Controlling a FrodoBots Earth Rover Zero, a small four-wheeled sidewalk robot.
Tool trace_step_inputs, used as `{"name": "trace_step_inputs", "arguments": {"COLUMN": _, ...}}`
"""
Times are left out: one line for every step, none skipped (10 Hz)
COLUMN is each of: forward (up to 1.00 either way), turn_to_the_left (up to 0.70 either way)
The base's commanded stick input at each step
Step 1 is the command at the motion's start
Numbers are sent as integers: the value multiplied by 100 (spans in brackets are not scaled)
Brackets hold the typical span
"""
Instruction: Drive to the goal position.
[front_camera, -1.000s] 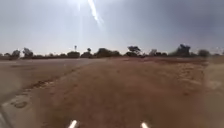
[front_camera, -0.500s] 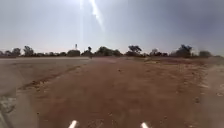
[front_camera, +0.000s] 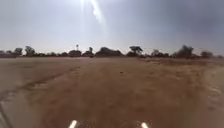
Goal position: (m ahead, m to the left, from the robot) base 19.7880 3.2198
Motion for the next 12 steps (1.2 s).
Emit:
{"name": "trace_step_inputs", "arguments": {"forward": 50, "turn_to_the_left": 0}}
{"name": "trace_step_inputs", "arguments": {"forward": 50, "turn_to_the_left": 0}}
{"name": "trace_step_inputs", "arguments": {"forward": 50, "turn_to_the_left": 0}}
{"name": "trace_step_inputs", "arguments": {"forward": 50, "turn_to_the_left": 0}}
{"name": "trace_step_inputs", "arguments": {"forward": 50, "turn_to_the_left": 0}}
{"name": "trace_step_inputs", "arguments": {"forward": 50, "turn_to_the_left": 0}}
{"name": "trace_step_inputs", "arguments": {"forward": 50, "turn_to_the_left": 0}}
{"name": "trace_step_inputs", "arguments": {"forward": 50, "turn_to_the_left": 0}}
{"name": "trace_step_inputs", "arguments": {"forward": 50, "turn_to_the_left": 0}}
{"name": "trace_step_inputs", "arguments": {"forward": 50, "turn_to_the_left": 0}}
{"name": "trace_step_inputs", "arguments": {"forward": 50, "turn_to_the_left": 0}}
{"name": "trace_step_inputs", "arguments": {"forward": 50, "turn_to_the_left": 0}}
